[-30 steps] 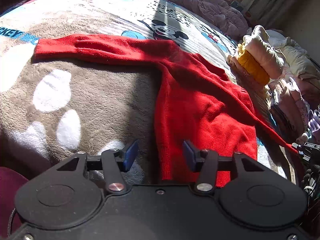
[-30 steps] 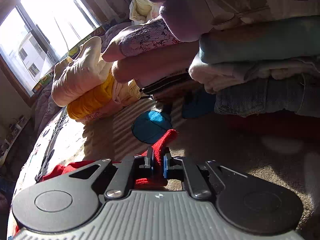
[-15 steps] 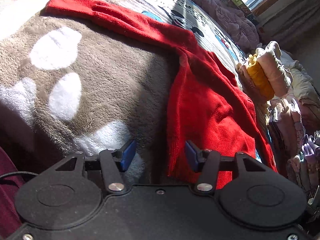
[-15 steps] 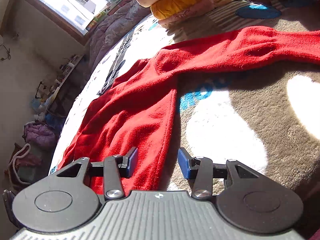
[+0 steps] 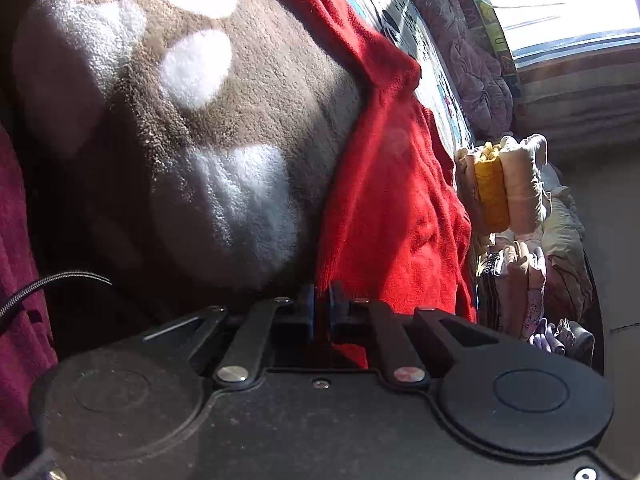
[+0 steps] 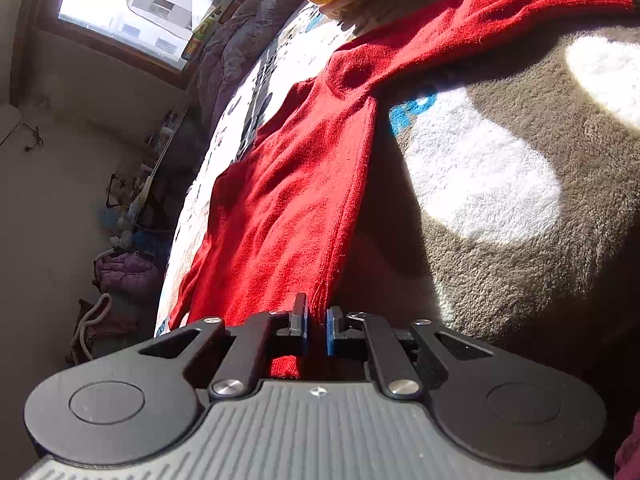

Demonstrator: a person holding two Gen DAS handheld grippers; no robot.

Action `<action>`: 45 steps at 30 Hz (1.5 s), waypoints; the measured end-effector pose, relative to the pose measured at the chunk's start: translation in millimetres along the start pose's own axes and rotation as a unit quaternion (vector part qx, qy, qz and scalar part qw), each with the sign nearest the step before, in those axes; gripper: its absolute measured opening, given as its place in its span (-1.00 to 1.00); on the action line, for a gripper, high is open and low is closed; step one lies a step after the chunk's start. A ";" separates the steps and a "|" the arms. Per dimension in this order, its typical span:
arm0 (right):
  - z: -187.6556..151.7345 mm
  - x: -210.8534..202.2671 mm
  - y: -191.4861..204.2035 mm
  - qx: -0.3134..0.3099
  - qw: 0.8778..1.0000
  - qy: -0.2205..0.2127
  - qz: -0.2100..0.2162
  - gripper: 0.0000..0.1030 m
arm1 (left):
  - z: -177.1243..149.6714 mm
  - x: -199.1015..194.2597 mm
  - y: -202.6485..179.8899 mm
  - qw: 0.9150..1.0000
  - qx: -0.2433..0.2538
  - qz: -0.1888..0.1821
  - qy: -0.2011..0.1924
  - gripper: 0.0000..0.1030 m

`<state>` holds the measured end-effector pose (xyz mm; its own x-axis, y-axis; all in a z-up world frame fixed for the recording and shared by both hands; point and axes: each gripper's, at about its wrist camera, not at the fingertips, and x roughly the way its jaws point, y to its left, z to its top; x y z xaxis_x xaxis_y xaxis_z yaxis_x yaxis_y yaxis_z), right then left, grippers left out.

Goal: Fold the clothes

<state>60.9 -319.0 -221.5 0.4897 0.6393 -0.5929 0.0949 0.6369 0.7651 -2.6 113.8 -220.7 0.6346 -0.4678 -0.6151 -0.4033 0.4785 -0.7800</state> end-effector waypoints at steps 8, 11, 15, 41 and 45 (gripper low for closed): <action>-12.8 -22.1 15.2 -0.024 0.998 -0.047 -0.022 -0.70 | -2.8 -30.0 -35.9 0.994 0.086 0.044 -0.044 -0.90; -7.8 -35.2 42.0 -0.099 0.990 -0.093 -0.027 -0.70 | -4.1 -38.0 -65.4 0.980 0.177 0.048 -0.078 -0.83; 9.1 -7.1 64.9 -0.179 0.979 -0.095 -0.012 -0.62 | 2.0 -7.3 -85.0 0.962 0.253 0.066 -0.081 -0.42; 191.1 71.4 91.6 -0.314 0.941 -0.093 -0.083 -0.05 | 241.5 156.6 -224.9 0.855 0.511 0.053 0.074 -0.22; 238.0 112.3 110.4 -0.371 0.926 -0.034 -0.066 0.15 | 244.5 189.1 -220.9 0.843 0.521 0.037 0.129 -0.22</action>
<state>332.5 -279.5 -143.8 0.5722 0.5223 -0.6322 -0.4517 0.8442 0.2886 367.7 101.3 -136.7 0.4150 -0.4890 -0.7672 0.4481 0.8438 -0.2954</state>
